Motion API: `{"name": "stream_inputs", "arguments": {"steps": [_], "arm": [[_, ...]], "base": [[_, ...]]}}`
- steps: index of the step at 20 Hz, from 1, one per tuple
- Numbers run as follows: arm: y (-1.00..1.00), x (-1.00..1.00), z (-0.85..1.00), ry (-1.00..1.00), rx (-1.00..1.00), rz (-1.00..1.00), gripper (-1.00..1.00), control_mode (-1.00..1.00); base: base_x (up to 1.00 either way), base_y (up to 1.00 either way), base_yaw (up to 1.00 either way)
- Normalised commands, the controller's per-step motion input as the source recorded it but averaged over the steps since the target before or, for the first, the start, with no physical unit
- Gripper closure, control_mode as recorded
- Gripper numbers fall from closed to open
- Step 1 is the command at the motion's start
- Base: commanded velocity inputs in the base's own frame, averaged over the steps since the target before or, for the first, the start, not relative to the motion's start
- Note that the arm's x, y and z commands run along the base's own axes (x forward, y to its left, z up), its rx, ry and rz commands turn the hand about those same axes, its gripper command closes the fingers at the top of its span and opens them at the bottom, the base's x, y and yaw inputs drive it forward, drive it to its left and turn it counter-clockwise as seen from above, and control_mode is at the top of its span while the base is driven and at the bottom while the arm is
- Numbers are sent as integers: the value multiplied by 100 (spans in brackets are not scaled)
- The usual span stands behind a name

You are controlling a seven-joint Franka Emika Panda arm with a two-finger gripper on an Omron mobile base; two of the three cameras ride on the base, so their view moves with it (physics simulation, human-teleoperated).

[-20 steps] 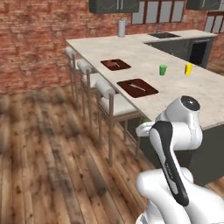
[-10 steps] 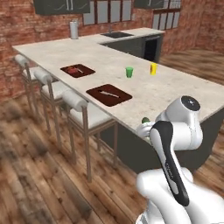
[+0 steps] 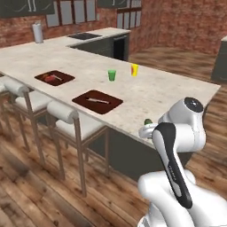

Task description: Gather the cucumber and sweet potato from the fridge and place them on a tray on the dining counter. Then gather the steak and chicken drumstick from the fridge and place them on the other tray.

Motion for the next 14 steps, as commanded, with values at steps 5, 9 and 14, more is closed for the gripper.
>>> {"name": "stream_inputs", "arguments": {"steps": [5, 9, 14], "arm": [[0, 0, 0, 0, 0, 0, 100, 100], [0, 0, 0, 0, 0, 0, 100, 100], [0, 0, 0, 0, 0, 0, 100, 100]], "base": [[27, 58, -38], [23, 64, -36], [13, 60, -37]]}}
